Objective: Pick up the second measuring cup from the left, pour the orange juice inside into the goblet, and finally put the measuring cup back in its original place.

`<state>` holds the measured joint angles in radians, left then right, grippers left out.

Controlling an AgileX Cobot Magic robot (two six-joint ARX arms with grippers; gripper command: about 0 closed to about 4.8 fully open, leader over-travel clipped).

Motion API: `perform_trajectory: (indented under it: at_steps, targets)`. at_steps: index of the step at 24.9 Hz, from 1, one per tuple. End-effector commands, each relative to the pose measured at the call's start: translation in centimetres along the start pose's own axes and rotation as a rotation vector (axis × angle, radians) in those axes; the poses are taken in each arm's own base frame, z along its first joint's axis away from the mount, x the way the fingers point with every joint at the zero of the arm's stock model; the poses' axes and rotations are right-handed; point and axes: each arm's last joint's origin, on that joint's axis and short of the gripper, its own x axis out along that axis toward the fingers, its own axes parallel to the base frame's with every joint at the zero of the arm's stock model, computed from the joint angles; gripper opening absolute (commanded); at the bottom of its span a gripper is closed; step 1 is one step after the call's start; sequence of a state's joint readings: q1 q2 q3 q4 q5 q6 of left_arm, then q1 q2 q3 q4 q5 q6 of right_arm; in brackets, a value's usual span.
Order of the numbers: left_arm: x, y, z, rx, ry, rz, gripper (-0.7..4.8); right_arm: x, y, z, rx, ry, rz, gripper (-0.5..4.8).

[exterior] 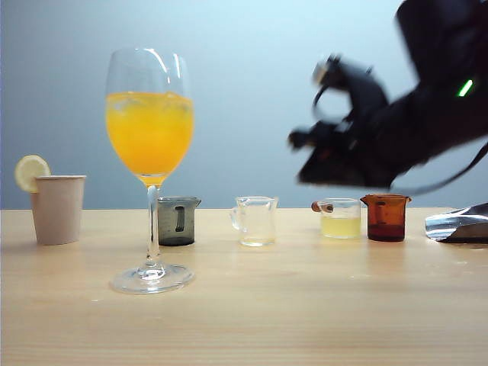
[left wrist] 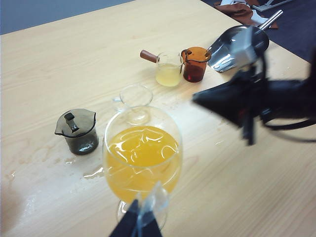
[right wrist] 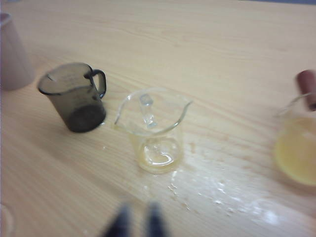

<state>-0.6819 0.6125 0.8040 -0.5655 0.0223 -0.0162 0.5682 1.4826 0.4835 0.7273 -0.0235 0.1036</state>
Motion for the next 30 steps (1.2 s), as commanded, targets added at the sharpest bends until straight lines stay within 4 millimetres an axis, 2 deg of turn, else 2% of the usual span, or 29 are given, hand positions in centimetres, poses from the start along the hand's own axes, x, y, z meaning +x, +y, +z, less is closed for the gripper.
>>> perform_trajectory:
  at_steps: [1, 6, 8, 14, 17, 19, 23, 30]
  targets:
    - [-0.1, 0.0, 0.2, 0.001, -0.011, -0.001, -0.05, -2.6, 0.2, 2.2, -0.002, 0.015, 0.001, -0.08]
    - [-0.1, 0.0, 0.2, 0.001, -0.011, -0.001, -0.05, -7.4, -0.1, 5.0, -0.003, -0.038, -0.028, -0.08]
    - [-0.1, 0.0, 0.2, 0.001, -0.011, -0.001, -0.05, -10.1, -0.9, 5.9, 0.009, -0.062, -0.079, -0.08]
    - [-0.2, 0.2, 0.2, -0.004, -0.015, 0.013, -0.05, -15.3, -2.2, 6.6, 0.02, -0.124, -0.205, -0.08]
    - [-0.3, 1.3, 0.2, -0.049, -0.017, -0.011, -0.05, -18.0, -2.9, 5.8, 0.053, -0.161, -0.299, -0.08]
    - [-0.8, 2.6, 0.0, -0.093, -0.036, 0.039, -0.05, -19.0, -3.1, 5.0, 0.105, -0.203, -0.345, -0.08]
    - [-2.2, 3.9, -0.1, -0.13, -0.081, 0.198, -0.05, -19.5, -3.4, 3.7, 0.13, -0.214, -0.417, -0.08]
    - [-5.1, 3.8, -0.8, -0.132, -0.197, 0.34, -0.05, -18.4, -4.0, 0.6, 0.141, -0.172, -0.436, -0.08]
